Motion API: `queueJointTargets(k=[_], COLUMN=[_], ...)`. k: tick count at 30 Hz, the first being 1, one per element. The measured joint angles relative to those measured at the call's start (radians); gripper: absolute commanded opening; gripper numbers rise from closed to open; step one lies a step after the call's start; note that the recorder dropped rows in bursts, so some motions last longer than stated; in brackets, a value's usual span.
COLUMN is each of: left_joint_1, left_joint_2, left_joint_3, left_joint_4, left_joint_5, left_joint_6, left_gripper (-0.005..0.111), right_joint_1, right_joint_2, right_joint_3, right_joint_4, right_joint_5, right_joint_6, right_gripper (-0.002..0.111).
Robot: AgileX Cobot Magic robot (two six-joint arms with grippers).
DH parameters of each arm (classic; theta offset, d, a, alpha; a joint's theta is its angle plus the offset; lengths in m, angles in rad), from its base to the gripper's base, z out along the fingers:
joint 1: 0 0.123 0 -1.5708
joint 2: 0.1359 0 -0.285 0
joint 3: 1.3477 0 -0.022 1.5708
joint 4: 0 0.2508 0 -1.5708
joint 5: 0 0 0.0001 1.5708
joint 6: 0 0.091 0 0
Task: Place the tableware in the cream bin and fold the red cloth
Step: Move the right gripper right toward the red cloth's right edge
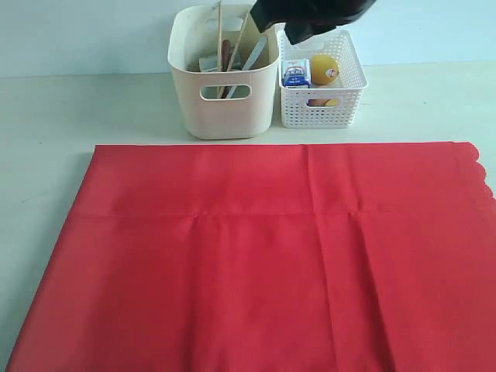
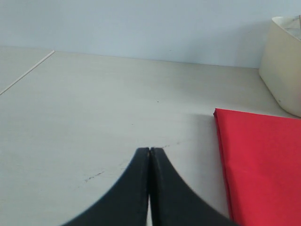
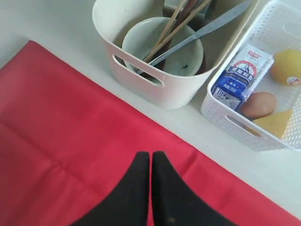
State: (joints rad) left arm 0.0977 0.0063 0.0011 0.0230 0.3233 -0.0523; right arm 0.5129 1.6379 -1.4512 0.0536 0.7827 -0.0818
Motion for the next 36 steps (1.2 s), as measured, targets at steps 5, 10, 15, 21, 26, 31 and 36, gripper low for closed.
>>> queueJointTargets(k=[5, 10, 15, 21, 26, 31, 36], left_joint_1=[0.000, 0.000, 0.000, 0.000, 0.000, 0.000, 0.000], left_joint_2=[0.000, 0.000, 0.000, 0.000, 0.000, 0.000, 0.000], left_joint_3=[0.000, 0.000, 0.000, 0.000, 0.000, 0.000, 0.000], left_joint_4=[0.000, 0.000, 0.000, 0.000, 0.000, 0.000, 0.000], left_joint_5=[0.000, 0.000, 0.000, 0.000, 0.000, 0.000, 0.000], left_joint_6=[0.000, 0.000, 0.000, 0.000, 0.000, 0.000, 0.000], left_gripper=[0.002, 0.002, 0.002, 0.002, 0.002, 0.002, 0.002], right_joint_1=[0.000, 0.000, 0.000, 0.000, 0.000, 0.000, 0.000], right_joint_2=[-0.093, -0.149, -0.172, -0.190, -0.284, -0.489, -0.743], right_joint_3=[0.103, 0.199, 0.343, 0.556, 0.716, 0.820, 0.847], right_joint_4=[0.000, 0.002, 0.002, 0.020, 0.085, 0.095, 0.103], right_joint_5=[-0.056, -0.072, -0.112, -0.203, -0.244, -0.250, -0.238], right_joint_6=[0.002, 0.007, 0.045, 0.098, 0.105, 0.107, 0.109], right_gripper=[0.001, 0.001, 0.001, 0.001, 0.001, 0.001, 0.001])
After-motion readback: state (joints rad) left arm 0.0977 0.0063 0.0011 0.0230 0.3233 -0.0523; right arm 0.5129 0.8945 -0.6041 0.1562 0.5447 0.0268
